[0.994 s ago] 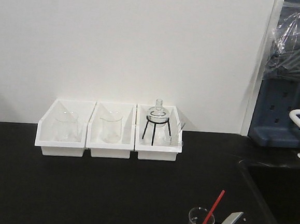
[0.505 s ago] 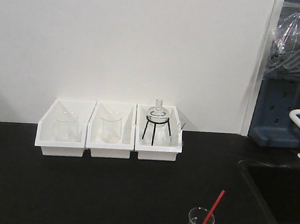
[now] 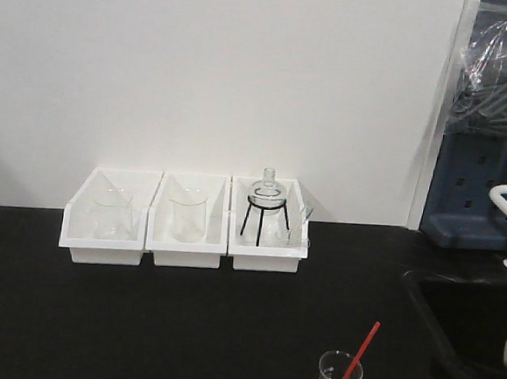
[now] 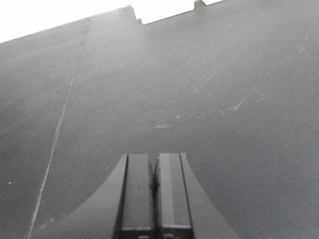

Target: Grab beaker from right and move to left

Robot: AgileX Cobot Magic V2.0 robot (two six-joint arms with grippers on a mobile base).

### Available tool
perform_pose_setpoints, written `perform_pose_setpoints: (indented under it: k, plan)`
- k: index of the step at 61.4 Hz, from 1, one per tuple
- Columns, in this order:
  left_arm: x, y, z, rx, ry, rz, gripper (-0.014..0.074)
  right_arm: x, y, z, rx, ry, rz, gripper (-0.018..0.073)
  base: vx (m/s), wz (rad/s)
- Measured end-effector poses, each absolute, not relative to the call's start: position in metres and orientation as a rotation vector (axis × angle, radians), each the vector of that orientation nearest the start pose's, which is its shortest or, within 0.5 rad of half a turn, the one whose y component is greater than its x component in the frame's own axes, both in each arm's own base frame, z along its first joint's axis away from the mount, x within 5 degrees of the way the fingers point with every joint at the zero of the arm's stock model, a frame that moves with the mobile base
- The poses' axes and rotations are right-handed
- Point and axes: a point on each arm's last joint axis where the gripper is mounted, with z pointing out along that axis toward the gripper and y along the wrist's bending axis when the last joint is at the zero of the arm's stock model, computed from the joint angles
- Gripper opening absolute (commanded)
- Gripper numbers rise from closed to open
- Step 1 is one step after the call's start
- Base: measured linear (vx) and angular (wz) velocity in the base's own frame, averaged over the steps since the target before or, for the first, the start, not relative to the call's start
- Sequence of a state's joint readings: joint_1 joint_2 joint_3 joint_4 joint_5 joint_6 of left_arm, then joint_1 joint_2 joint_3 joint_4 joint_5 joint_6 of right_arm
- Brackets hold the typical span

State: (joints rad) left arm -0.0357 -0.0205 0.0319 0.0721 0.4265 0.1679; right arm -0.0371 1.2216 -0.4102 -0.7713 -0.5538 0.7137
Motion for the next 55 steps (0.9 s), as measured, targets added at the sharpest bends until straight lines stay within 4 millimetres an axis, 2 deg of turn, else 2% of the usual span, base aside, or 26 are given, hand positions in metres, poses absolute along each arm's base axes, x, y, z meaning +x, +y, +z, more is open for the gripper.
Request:
perform_pose_setpoints:
  k: [13,27,37,55]
  plan:
    - [0.051,0.001,0.165,0.238,1.909,0.161,-0.0006,0.189,0.015,0.259,-0.115,1.835,0.216,-0.0008,0.0,0.0]
    - [0.051,0.001,0.165,0.238,1.909,0.161,-0.0006,0.161,0.016,0.29,-0.122,1.67,0.203,-0.0008,0.0,0.0]
    - [0.051,0.001,0.165,0.238,1.909,0.161,-0.0006,0.153,0.016,0.297,-0.125,1.624,0.201,-0.0008,0.0,0.0]
    - [0.051,0.001,0.165,0.238,1.909,0.161,-0.0006,0.153,0.016,0.297,-0.128,1.624,0.199,-0.0008,0.0,0.0]
